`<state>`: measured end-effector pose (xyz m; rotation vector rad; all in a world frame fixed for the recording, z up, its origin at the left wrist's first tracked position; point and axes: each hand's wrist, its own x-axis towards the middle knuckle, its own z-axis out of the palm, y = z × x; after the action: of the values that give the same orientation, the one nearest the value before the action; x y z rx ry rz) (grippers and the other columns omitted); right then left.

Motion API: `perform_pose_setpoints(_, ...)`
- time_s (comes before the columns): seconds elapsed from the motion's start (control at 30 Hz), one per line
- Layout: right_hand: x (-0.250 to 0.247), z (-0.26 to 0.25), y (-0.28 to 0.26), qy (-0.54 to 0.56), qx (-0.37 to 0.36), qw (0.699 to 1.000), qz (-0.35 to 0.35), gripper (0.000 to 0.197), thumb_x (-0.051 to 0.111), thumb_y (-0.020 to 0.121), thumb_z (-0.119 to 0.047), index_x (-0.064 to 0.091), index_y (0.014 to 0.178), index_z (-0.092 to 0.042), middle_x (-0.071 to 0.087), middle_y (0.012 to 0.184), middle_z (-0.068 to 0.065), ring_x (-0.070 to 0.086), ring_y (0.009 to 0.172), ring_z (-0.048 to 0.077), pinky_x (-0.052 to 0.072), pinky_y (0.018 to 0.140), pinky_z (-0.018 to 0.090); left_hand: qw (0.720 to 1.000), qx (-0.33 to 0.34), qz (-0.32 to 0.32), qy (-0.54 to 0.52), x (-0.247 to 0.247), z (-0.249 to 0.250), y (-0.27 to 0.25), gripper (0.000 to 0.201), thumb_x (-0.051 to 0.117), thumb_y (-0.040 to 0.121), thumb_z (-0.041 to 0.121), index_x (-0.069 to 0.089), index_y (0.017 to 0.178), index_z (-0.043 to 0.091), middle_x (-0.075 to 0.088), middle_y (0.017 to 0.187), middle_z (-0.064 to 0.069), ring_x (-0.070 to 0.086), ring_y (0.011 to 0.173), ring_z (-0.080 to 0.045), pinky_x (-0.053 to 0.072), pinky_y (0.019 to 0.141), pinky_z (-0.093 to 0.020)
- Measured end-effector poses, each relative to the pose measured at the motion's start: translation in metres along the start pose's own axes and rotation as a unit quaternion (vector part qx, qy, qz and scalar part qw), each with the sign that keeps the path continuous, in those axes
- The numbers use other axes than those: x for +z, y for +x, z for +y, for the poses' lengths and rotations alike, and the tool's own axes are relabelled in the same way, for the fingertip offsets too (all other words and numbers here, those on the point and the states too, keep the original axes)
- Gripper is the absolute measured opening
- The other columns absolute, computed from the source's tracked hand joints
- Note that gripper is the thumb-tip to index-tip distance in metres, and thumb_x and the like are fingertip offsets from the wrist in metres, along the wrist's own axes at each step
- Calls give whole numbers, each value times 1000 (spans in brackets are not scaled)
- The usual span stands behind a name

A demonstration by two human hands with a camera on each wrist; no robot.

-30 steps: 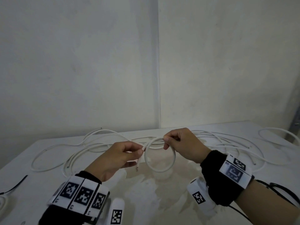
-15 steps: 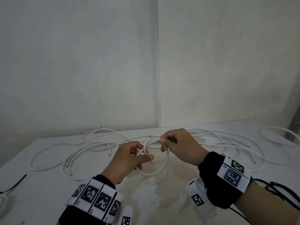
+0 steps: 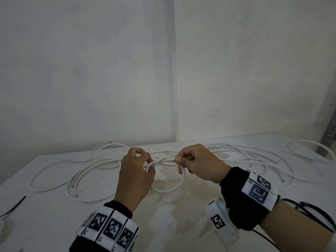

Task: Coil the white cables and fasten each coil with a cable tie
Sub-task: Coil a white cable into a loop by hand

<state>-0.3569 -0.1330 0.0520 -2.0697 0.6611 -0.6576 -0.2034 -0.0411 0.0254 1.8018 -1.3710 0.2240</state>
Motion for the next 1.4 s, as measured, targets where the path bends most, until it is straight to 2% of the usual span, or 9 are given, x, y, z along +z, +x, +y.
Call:
perform_pose_setpoints(0.07,-1,3,-1,7,7,1000,-3,24,55,91,-12,63,69,-12,63,56,-7,39,42,5,34,46,13,996,-8,-42,-72,0,-4,1,21,63,78,-3,57,72,16,58,94,7,51,83,-10,36,68,-15)
perform_pose_setpoints(0.23,-2,6,-1,11,29,1000,0,29,55,91,-13,62,64,-19,62,51,-9,37,47,13,33,46,18,960,-91,-177,-198,-3,-2,-3,18,52,88,5,49,73,15,67,67,12,49,52,0,36,51,-9)
perform_pose_setpoints(0.4,-4,16,0,-9,24,1000,-12,27,57,90,-16,64,64,-16,63,68,20,36,56,23,34,54,28,952,-108,-218,-188,-7,4,-5,30,42,96,33,58,75,19,50,60,6,43,52,-3,33,53,-14)
perform_pose_setpoints(0.6,-8,16,-1,-37,-17,999,23,28,58,89,-10,60,64,-21,61,58,-6,45,44,1,33,50,8,953,-74,-248,-158,-6,4,-6,40,33,98,34,56,67,24,48,65,6,44,58,-4,35,56,-9)
perform_pose_setpoints(0.8,-7,18,6,-13,-30,997,73,19,58,88,-8,63,71,-13,60,57,-11,49,51,-5,37,56,6,919,-138,-274,-247,-9,8,-4,40,31,100,27,64,80,16,45,69,4,39,61,-7,34,60,-14)
perform_pose_setpoints(0.9,-5,21,6,-3,-33,996,79,24,59,88,-8,61,67,-20,60,54,-11,48,53,-2,37,56,8,904,-133,-317,-254,-12,6,-4,36,33,100,25,64,84,17,47,71,6,42,64,-6,36,66,-15)
perform_pose_setpoints(1.03,-3,22,7,27,-41,994,93,16,58,89,-6,64,75,-13,61,60,-7,53,56,-2,39,60,6,894,-132,-296,-310,-10,8,-6,32,36,99,21,61,79,16,59,75,6,54,66,3,45,69,-11)
perform_pose_setpoints(1.13,-2,20,9,33,-48,993,100,17,58,89,-7,63,76,-17,62,62,-6,55,56,-5,40,62,6,853,-182,-259,-415,-7,12,-8,32,36,98,16,61,82,6,71,81,0,68,76,-8,54,71,-16)
perform_pose_setpoints(1.4,-1,19,10,29,-28,994,103,12,58,89,-12,63,78,-13,61,62,-6,50,48,-7,37,55,7,833,-230,-219,-454,-8,14,-6,29,37,98,14,56,80,3,67,62,-3,70,65,-10,55,61,-18)
